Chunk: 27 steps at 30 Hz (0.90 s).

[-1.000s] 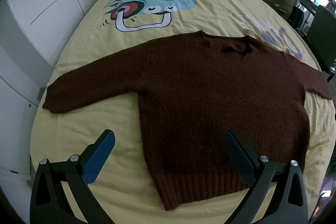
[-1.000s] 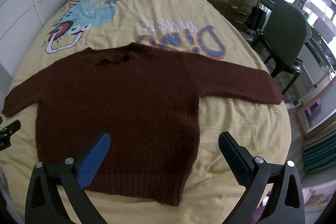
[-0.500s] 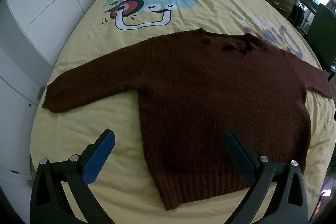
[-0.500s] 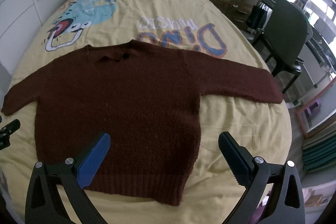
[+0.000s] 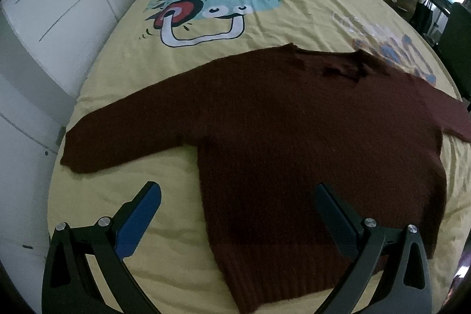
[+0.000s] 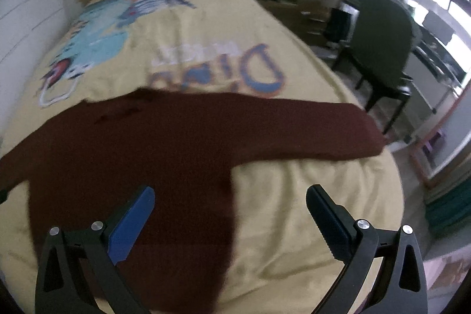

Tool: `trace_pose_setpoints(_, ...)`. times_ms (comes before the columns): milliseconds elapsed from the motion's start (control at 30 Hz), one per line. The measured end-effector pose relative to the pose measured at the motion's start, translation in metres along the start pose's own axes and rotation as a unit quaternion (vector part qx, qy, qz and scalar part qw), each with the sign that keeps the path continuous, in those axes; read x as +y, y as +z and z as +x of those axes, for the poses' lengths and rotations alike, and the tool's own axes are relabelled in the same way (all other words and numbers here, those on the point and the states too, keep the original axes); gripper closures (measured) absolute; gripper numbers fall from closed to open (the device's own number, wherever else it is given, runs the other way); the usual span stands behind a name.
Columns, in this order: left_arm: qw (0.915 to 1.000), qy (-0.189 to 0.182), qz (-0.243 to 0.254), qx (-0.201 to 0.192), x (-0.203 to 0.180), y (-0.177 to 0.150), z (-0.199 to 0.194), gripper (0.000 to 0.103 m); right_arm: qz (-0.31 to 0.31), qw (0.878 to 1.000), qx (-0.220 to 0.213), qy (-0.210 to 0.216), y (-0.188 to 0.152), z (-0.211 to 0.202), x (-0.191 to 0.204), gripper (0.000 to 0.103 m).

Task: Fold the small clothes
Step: 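Grasp the sweater sleeve cuff with the right gripper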

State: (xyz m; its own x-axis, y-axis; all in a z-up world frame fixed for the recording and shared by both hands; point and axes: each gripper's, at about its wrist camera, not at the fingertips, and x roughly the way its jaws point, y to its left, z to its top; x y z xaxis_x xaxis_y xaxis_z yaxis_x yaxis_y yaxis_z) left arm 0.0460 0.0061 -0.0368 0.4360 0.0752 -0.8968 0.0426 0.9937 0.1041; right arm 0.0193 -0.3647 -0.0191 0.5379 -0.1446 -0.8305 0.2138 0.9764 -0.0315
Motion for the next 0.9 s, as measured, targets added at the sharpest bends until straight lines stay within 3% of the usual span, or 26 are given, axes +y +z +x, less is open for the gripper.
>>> trace_pose_setpoints(267, 1.0000, -0.006, -0.004, 0.002, -0.002, 0.028, 0.030, 0.001, 0.115, 0.992, 0.013, -0.045, 0.034, 0.077, -0.121, 0.000)
trace_pose_setpoints(433, 0.9999, -0.009, -0.006, 0.010, -0.003, 0.044, 0.049, 0.001, 0.184, 0.978, 0.072, -0.067, 0.043, 0.148, -0.194, 0.000)
trace_pose_setpoints(567, 0.9995, -0.017, -0.024, 0.007, 0.001, 0.048, 0.061, 0.001, 0.268, 0.954, 0.120, -0.058, 0.031, 0.202, -0.246, 0.000)
trace_pose_setpoints(667, 0.9993, -0.015, -0.030, 0.018, 0.005, 0.048, 0.072, 0.001, 0.319, 0.935, 0.141, -0.059, 0.021, 0.232, -0.274, 0.000)
trace_pose_setpoints(767, 0.9992, -0.003, -0.025, 0.030, 0.007, 0.046, 0.084, 0.001, 0.357, 0.922, 0.133, -0.063, 0.017, 0.244, -0.294, 0.000)
trace_pose_setpoints(833, 0.9990, 0.004, -0.023, 0.038, 0.010, 0.044, 0.090, 0.001, 0.366, 0.920, 0.127, -0.060, 0.019, 0.249, -0.301, 0.001)
trace_pose_setpoints(900, 0.9985, 0.007, -0.027, 0.046, 0.014, 0.041, 0.096, 0.001, 0.360, 0.922, 0.129, -0.066, 0.026, 0.253, -0.304, 0.010)
